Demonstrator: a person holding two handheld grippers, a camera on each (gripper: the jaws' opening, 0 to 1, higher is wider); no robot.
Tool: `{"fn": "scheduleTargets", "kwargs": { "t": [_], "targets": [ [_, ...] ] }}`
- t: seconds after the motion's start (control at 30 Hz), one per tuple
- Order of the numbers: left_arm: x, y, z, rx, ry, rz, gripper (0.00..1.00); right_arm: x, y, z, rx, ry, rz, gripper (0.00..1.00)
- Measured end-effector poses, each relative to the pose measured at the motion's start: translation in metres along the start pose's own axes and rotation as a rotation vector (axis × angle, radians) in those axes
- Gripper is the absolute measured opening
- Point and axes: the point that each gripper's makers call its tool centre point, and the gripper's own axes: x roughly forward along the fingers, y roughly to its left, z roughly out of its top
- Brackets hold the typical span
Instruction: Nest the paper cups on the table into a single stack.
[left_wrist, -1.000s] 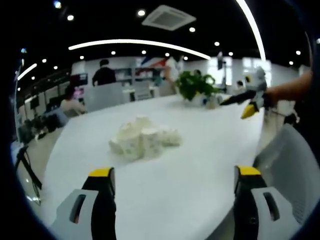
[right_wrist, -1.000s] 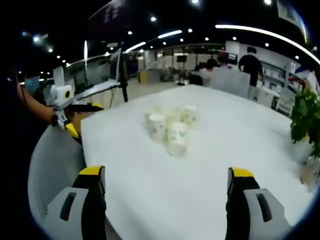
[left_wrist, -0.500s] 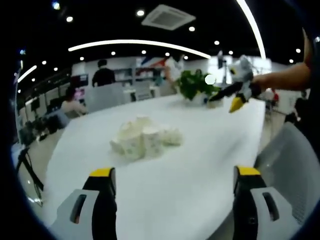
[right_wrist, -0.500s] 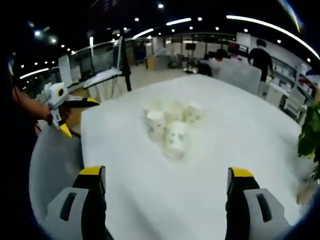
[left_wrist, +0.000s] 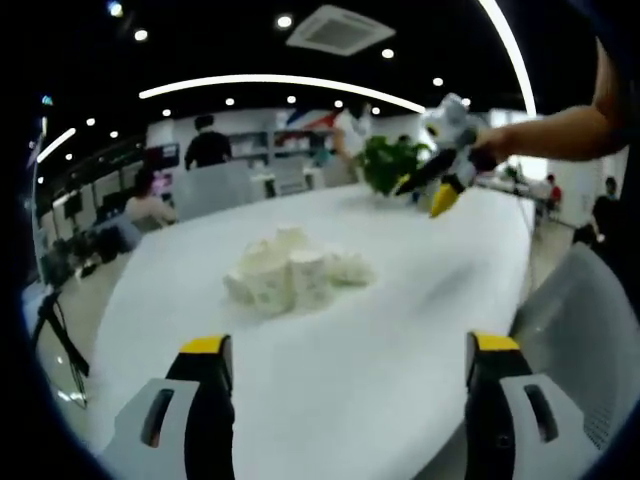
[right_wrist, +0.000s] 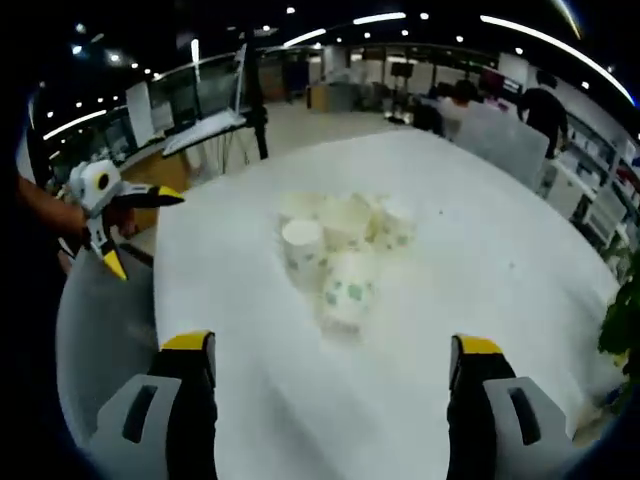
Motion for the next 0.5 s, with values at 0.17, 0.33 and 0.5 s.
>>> {"fn": "scheduleTargets", "kwargs": {
  "t": [0.17,0.33,0.5],
  "targets": [
    [0.000,-0.001,0.000,-0.012,-0.007,-0.010,0.95,0.010,-0.005,0.010,-0.024,0.035,0.043,0.97],
    [0.001,-0.004,0.000,-0.006,-0.002,-0.021,0.95,0.018,-0.009,0.021,-0.047,0.083,0.073,0.97],
    [0.002,-0.005,-0.001,-0.004,0.004,-0.026,0.95,0.027,-0.014,0.033,-0.058,0.111,0.086,0.96]
  ]
}}
